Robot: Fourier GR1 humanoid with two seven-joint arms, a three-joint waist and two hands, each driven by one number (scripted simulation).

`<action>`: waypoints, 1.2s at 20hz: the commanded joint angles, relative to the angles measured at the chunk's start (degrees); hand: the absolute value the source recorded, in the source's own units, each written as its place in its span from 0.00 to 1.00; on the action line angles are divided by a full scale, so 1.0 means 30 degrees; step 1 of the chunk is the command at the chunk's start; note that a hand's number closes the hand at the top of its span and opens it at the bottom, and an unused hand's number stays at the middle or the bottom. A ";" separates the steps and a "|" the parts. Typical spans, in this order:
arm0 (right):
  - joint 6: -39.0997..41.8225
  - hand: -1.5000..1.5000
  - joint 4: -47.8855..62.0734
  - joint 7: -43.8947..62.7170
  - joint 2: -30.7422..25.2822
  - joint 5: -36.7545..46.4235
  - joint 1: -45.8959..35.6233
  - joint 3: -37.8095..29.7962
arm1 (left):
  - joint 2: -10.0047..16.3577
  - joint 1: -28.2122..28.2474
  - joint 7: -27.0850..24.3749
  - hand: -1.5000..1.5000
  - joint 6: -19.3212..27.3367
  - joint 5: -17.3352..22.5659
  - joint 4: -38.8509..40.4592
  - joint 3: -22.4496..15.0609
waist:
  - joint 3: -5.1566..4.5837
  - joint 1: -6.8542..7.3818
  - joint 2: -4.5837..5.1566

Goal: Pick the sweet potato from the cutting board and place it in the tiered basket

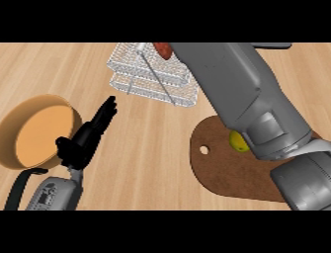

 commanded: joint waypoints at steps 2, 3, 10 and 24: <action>-0.0757 1.00 0.1713 -0.1198 0.0434 -0.0879 -0.0880 -0.1256 | 0.0279 -0.0430 0.0290 0.50 -0.0460 0.0200 0.0021 0.0208 | -0.0001 0.0264 0.0110; -0.0520 1.00 0.1935 -0.1075 0.0395 -0.1106 -0.1207 -0.1527 | 0.0080 0.0121 0.0088 0.50 -0.0233 -0.0151 -0.0250 -0.0178 | 0.0003 0.0213 0.0030; -0.1059 1.00 0.3421 0.0766 0.0562 -0.4545 -0.1052 -0.4010 | -0.0859 -0.0537 0.0300 0.50 0.0197 -0.0362 -0.0039 -0.0594 | -0.0005 0.0579 0.0064; -0.8434 0.00 0.3372 -0.1200 -0.0490 -0.3704 -0.0772 -0.3883 | 0.0005 0.0555 0.0057 0.50 -0.0002 -0.0158 -0.0201 0.0306 | 0.0009 -0.0501 -0.0263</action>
